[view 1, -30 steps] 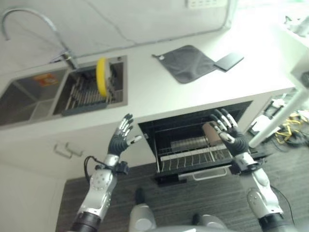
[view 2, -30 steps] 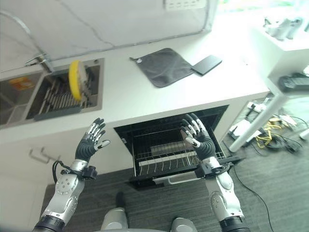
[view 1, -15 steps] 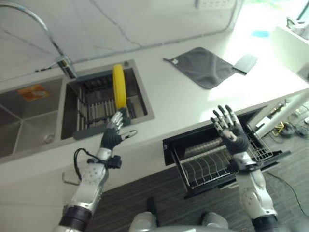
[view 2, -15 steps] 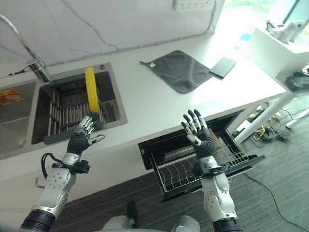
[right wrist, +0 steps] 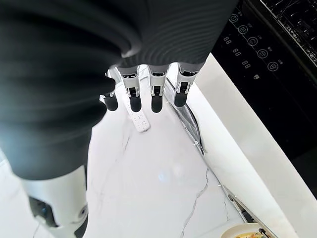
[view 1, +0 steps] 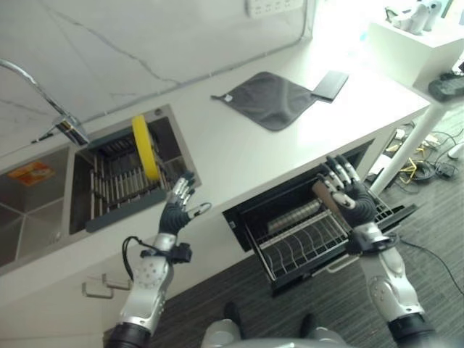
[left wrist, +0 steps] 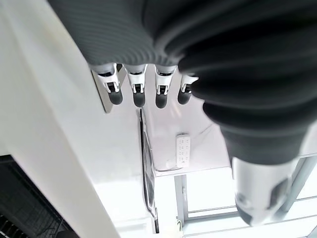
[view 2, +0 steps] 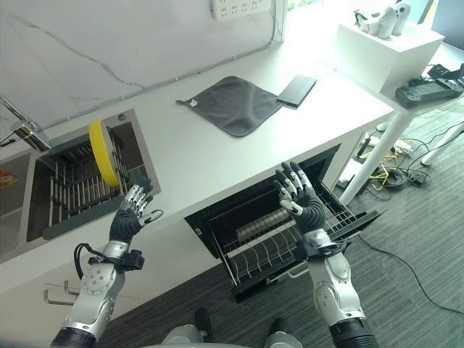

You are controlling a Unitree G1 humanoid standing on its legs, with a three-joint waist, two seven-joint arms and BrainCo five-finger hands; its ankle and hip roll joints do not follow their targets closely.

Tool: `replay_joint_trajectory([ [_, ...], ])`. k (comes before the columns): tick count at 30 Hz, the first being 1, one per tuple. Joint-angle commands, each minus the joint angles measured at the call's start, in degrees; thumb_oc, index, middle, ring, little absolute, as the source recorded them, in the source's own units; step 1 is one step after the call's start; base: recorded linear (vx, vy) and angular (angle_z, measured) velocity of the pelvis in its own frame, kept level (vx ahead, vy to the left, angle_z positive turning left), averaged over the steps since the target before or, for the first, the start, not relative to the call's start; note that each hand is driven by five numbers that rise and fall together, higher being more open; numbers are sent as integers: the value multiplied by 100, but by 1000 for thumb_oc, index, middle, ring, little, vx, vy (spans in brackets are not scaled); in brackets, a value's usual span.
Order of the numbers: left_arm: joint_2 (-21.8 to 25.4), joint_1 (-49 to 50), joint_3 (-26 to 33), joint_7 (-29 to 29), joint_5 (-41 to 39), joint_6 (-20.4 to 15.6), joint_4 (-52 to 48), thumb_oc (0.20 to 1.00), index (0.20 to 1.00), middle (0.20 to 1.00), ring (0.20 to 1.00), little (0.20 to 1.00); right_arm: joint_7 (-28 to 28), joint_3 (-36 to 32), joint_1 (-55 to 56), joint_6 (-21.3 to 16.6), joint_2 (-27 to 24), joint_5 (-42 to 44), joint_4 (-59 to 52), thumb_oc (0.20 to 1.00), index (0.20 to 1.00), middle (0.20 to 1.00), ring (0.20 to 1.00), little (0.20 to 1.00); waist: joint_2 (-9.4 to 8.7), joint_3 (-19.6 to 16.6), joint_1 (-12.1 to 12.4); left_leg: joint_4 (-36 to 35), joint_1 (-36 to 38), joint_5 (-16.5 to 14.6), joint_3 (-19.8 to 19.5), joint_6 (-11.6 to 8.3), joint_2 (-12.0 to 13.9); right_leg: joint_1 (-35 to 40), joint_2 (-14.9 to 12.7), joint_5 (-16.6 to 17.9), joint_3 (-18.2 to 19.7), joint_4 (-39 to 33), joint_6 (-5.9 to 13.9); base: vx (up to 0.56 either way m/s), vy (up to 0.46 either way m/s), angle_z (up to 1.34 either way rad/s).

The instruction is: Place the dishes in the dishwasher.

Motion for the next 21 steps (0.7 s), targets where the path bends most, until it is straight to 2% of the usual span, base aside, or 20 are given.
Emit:
replay_joint_trajectory([
  [1, 303, -302, -13, -42, -143, -456, -158, 1000, 1000, 1000, 1000, 1000, 87, -172, -179, -169, 76, -134, -572, 1000, 1000, 1000, 1000, 1000, -500, 9, -65, 1129, -449, -871, -297, -107, -351, 178, -201, -405, 202, 192, -84, -24, 157, 2],
  [2, 259, -158, 53, -46, -248, -492, -247, 1000, 1000, 1000, 1000, 1000, 50, -144, -264, 60, 27, -219, -522, 1000, 1000, 1000, 1000, 1000, -476, 51, 33, 1317, -520, -912, -831, -133, -413, 89, -199, -399, 458, 253, -94, -18, 230, -8],
  [3, 246, -118, 60, -71, -282, -489, -279, 1000, 1000, 1000, 1000, 1000, -4, -123, -306, 144, 24, -272, -499, 1000, 1000, 1000, 1000, 1000, -461, 29, 49, 1227, -492, -895, -876, -135, -387, 42, -222, -381, 481, 265, -79, 45, 381, -54],
  [4, 272, -125, 11, -218, -402, -498, -243, 1000, 1000, 1000, 1000, 1000, -12, -93, -310, 122, 95, -523, -458, 1000, 1000, 1000, 1000, 1000, -386, -30, -87, 844, -140, -875, -213, -223, -45, 116, -381, -493, 171, 344, 22, 83, 362, -19],
  [5, 261, -164, -93, -146, -368, -403, -184, 1000, 1000, 1000, 1000, 1000, -130, -68, -182, 218, 134, -694, -573, 1000, 1000, 1000, 1000, 1000, -380, -43, -101, 577, -52, -753, -215, -280, -19, 171, -445, -472, 110, 371, 83, 89, 415, 18],
  [7, 247, -327, -225, -89, -139, -461, -90, 1000, 1000, 1000, 1000, 1000, -171, 9, -90, 213, 109, -645, -702, 1000, 1000, 1000, 1000, 1000, -370, -31, -165, 303, 11, -563, 1, -235, 55, 171, -535, -452, -30, 460, 119, -34, 220, 68],
  [9, 295, -411, -288, 1, 43, -442, -79, 1000, 1000, 1000, 1000, 1000, -312, 125, -83, 98, 170, -719, -751, 1000, 1000, 1000, 1000, 1000, -343, -39, -73, -57, 127, -436, -12, -223, -5, 215, -657, -367, -203, 417, 249, 15, 90, 46],
  [10, 341, -363, -237, 18, -18, -370, -132, 1000, 1000, 1000, 1000, 1000, -440, 189, -139, 31, 207, -736, -750, 1000, 1000, 1000, 1000, 1000, -336, -52, 48, -262, 270, -475, -132, -248, -93, 288, -725, -388, -252, 375, 370, 88, 30, 57],
  [11, 353, -286, -159, -44, 0, -367, -180, 1000, 1000, 1000, 1000, 1000, -534, 199, -143, 20, 236, -779, -794, 1000, 1000, 1000, 1000, 1000, -333, -49, 109, -278, 289, -494, -138, -229, -127, 307, -756, -366, -311, 369, 402, 81, 6, 50],
  [15, 394, -11, 2, -225, 102, -421, -340, 1000, 1000, 1000, 1000, 1000, -754, 235, -242, -92, 303, -829, -794, 1000, 1000, 1000, 1000, 1000, -313, -76, 312, -287, 155, -511, -249, -145, -226, 345, -683, -556, -294, 492, 340, -11, 7, 32],
  [21, 426, 38, 65, -59, 167, -422, -526, 1000, 1000, 1000, 1000, 1000, -781, 357, -504, -143, 280, -1023, -739, 1000, 1000, 1000, 1000, 1000, -321, -71, 480, -250, -50, -328, -72, -209, -105, 510, -642, -582, -461, 366, 273, -19, 10, 3],
])
